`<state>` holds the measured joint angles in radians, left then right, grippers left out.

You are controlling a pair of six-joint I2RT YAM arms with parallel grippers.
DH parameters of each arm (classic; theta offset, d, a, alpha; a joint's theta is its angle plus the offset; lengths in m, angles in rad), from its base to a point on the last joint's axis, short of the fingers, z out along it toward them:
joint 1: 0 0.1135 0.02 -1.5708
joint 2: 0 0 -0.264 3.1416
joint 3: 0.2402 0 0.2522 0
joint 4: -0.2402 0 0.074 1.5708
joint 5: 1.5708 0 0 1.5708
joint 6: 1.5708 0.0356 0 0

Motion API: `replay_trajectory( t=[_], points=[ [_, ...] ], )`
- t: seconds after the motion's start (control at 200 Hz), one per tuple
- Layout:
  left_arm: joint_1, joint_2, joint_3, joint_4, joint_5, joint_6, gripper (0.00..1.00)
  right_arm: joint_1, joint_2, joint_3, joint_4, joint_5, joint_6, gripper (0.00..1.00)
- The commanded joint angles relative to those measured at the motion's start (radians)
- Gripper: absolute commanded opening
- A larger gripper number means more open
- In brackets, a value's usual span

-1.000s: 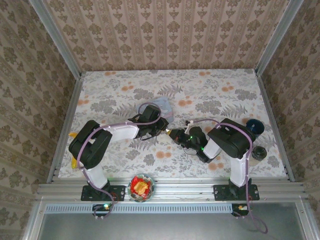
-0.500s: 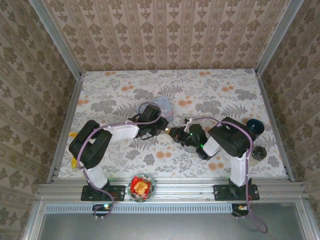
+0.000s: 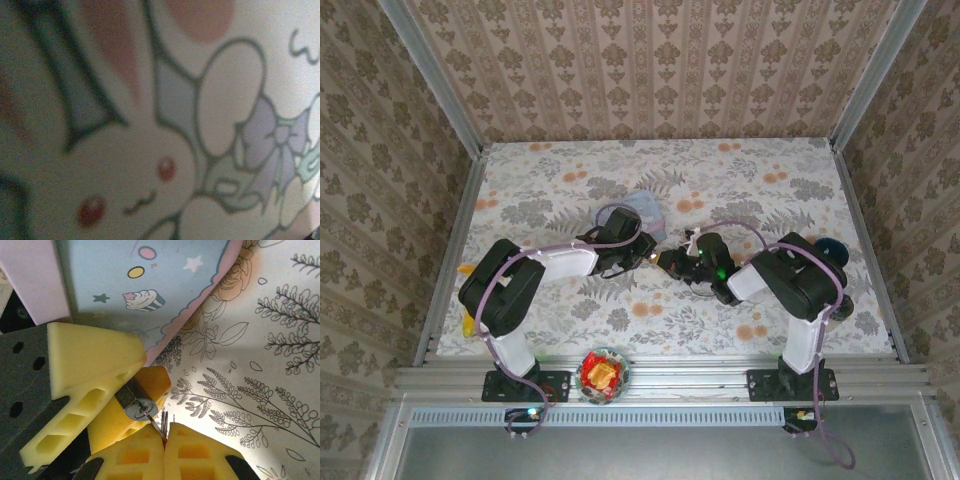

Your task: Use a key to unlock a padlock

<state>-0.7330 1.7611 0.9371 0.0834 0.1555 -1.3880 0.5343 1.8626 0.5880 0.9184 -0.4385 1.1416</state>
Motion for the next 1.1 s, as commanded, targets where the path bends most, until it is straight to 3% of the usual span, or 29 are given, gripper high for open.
replay_trajectory(
  t=[0.0,0.28,0.505,0.835,1.03,1.09],
  points=[
    [-0.064,0.042,-0.023,-0.147,0.288,-0.065,0.02,-0.037,-0.042,0.107,-0.030,0.082,-0.101,0.00],
    [-0.066,0.065,-0.031,-0.125,0.303,-0.083,0.02,-0.057,-0.038,0.130,-0.054,-0.001,-0.138,0.00],
    [-0.077,0.106,-0.050,-0.055,0.344,-0.133,0.02,-0.071,-0.065,0.176,-0.203,-0.060,-0.178,0.00],
    [-0.085,0.102,0.024,-0.133,0.340,-0.079,0.02,-0.058,-0.066,0.246,-0.365,-0.044,-0.268,0.00],
    [-0.072,0.089,-0.014,-0.097,0.331,-0.105,0.02,-0.069,-0.103,0.226,-0.435,-0.031,-0.307,0.21],
    [-0.069,0.087,-0.022,-0.091,0.326,-0.112,0.02,-0.069,-0.109,0.213,-0.441,-0.029,-0.309,0.23]
  ],
)
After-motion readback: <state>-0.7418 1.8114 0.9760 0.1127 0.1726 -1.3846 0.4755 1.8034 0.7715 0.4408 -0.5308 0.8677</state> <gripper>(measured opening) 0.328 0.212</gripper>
